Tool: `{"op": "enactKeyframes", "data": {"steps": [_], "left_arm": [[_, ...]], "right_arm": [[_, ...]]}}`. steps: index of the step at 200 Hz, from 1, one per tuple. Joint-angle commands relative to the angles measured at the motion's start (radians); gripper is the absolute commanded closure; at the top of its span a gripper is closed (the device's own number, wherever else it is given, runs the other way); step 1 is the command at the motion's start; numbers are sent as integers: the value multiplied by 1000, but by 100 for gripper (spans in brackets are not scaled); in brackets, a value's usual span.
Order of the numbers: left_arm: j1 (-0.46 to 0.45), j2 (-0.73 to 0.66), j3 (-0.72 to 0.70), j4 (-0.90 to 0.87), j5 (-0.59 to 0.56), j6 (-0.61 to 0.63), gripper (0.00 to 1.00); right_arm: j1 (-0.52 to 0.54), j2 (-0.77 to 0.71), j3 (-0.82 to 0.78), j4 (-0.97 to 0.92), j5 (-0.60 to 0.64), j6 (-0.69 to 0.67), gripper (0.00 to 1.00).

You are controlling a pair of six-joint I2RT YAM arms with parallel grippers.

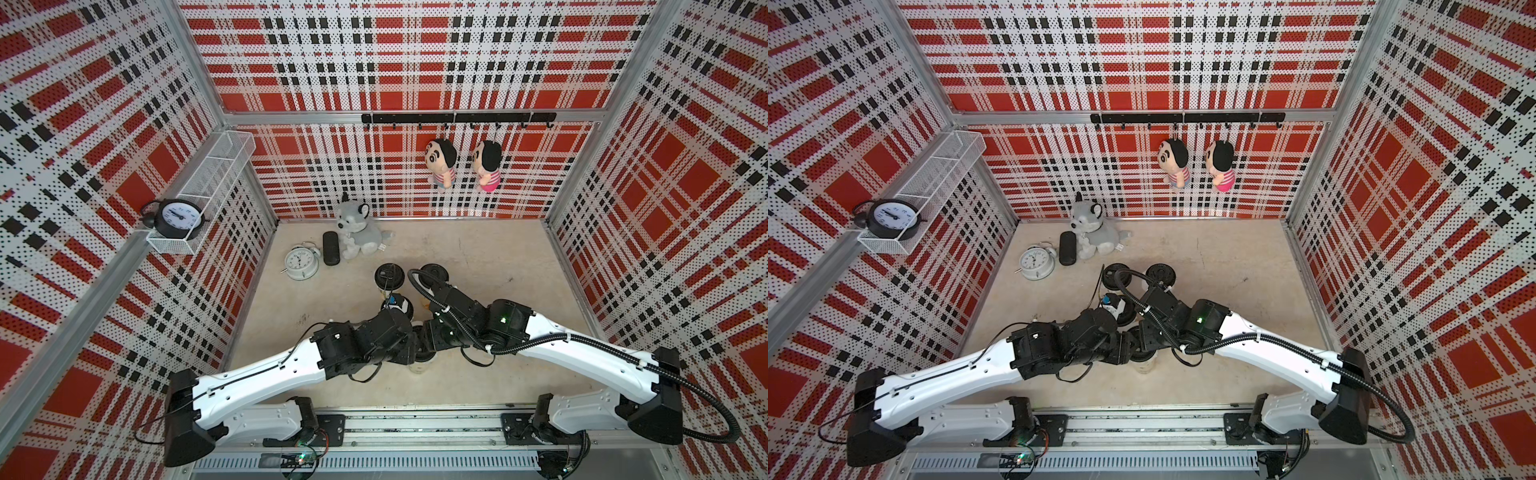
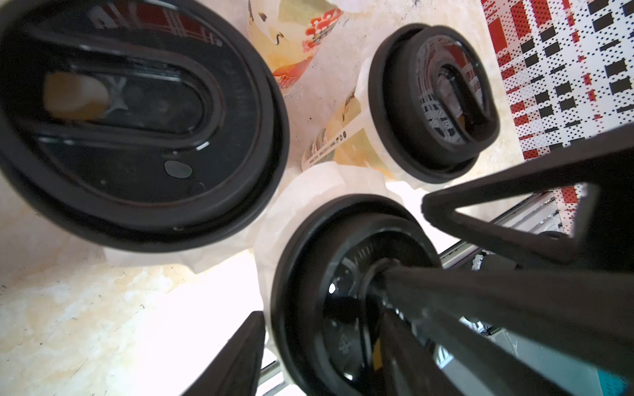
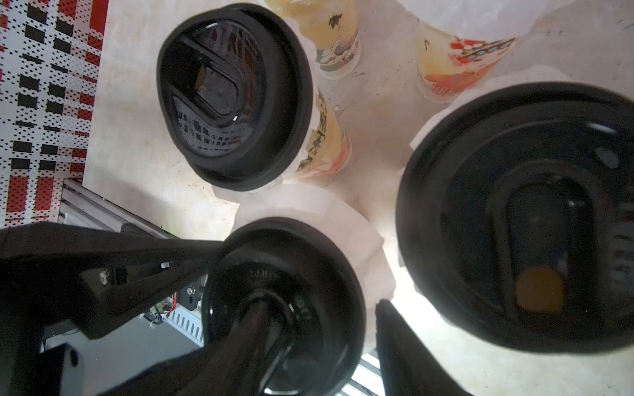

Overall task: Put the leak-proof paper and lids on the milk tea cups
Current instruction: Secure the cup lid on the cup.

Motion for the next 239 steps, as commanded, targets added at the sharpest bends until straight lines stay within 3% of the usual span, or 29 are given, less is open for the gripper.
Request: {"op": "enactKeyframes", "data": {"steps": [1, 63, 167, 239], "left_arm": [[13, 30, -35, -98, -1, 24, 44], [32, 28, -6, -94, -7, 44, 44], [40, 44, 160, -110, -49, 89, 41], [63, -45, 81, -128, -59, 29, 68]], "right_arm": [[10, 16, -19, 33, -12, 6, 46], [16, 30, -39, -29, 2, 28, 48], [27, 31, -74, -67, -3, 41, 48], [28, 28, -76, -74, -4, 38, 48]]}}
